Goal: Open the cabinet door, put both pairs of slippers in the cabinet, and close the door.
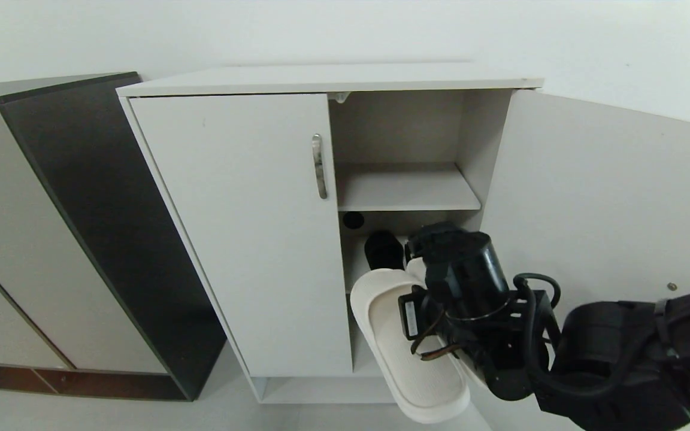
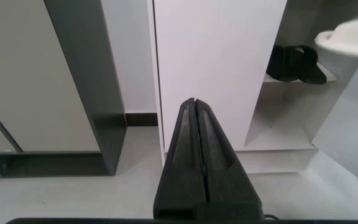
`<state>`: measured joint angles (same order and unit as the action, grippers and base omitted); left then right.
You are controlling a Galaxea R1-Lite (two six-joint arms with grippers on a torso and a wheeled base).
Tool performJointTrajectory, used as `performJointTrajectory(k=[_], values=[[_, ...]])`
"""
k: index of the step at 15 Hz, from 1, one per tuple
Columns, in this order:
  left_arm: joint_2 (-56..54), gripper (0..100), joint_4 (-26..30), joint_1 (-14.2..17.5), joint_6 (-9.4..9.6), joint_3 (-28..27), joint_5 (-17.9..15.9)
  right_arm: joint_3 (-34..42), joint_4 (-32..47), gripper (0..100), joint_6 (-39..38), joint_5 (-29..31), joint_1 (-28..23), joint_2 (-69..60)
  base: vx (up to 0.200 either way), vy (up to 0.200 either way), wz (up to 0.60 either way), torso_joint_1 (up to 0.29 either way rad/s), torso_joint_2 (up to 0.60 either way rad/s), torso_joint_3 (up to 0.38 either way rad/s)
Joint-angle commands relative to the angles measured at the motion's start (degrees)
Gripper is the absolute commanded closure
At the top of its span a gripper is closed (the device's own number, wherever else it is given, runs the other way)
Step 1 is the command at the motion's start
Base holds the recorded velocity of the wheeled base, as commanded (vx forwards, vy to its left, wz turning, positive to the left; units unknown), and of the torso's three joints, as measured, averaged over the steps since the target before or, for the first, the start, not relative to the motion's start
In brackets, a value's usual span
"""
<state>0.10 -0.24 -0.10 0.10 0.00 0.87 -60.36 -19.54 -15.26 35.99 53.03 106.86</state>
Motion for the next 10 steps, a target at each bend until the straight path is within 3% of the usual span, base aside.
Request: performJointTrajectory(k=[1, 3, 10], values=[[0.1, 100, 0.0, 0.0, -0.01, 0.0, 0.0, -14.4, 11.8, 100, -6.4, 8.7, 2.3, -0.1, 0.000, 0.000, 0.00, 0.000, 0.00, 0.000], [0.1, 100, 0.0, 0.0, -0.01, 0.0, 0.0, -18.8, 12.6, 100, -5.7, 10.9, 2.0, 1.0, 0.000, 0.000, 0.00, 0.000, 0.00, 0.000], [0.1, 100, 0.0, -0.1, 0.08, 0.0, 0.1, -20.7, 12.0, 100, -3.1, 11.0, -0.6, 3.4, 0.000, 0.000, 0.00, 0.000, 0.00, 0.000]])
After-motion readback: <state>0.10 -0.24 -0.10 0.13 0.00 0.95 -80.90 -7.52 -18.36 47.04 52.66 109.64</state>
